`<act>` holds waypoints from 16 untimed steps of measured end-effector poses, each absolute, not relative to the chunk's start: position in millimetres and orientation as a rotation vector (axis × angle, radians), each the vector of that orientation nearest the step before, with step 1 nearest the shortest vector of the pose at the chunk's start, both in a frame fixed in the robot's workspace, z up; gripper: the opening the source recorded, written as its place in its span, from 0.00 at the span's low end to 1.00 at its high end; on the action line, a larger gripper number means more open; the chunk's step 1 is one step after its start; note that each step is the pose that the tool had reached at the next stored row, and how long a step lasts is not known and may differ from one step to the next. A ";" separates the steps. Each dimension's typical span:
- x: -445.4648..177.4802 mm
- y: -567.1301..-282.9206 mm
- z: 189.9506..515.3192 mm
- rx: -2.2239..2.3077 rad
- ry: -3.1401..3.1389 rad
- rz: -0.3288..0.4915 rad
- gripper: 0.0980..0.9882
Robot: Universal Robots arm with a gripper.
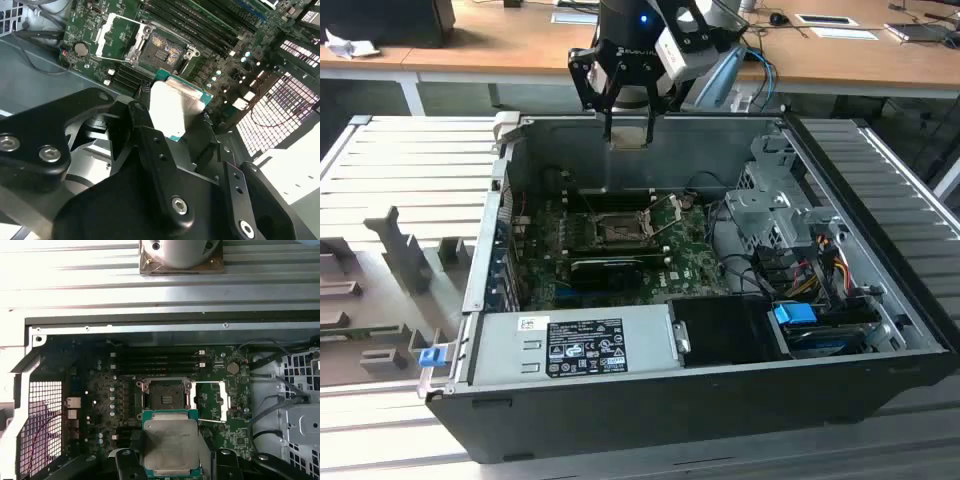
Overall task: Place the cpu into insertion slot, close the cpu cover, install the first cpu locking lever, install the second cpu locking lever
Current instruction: 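Place the cpu into insertion slot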
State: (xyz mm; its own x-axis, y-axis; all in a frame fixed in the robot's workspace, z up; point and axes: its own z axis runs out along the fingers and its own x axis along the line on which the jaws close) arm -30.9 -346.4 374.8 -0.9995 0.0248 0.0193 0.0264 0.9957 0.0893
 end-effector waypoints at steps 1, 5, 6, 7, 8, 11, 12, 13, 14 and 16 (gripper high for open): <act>-30.8 -346.4 374.8 -0.065 -3.120 -0.140 0.48; -30.8 -346.4 373.7 -0.172 -3.119 -0.141 0.48; -30.9 -346.4 373.1 -0.173 -3.119 -0.141 0.48; -30.8 -346.4 371.0 -0.174 -3.119 -0.141 0.48; -30.9 -346.4 370.7 -0.176 -3.119 -0.141 0.48; -30.9 -346.4 370.3 -0.187 -3.119 -0.139 0.48; -30.9 -346.4 370.1 -0.194 -3.119 -0.138 0.48; -30.9 -346.4 370.0 -0.204 -3.119 -0.138 0.48; -30.9 -346.4 370.0 -0.215 -3.118 -0.138 0.48; -30.8 -346.4 369.8 -0.239 -3.117 -0.137 0.48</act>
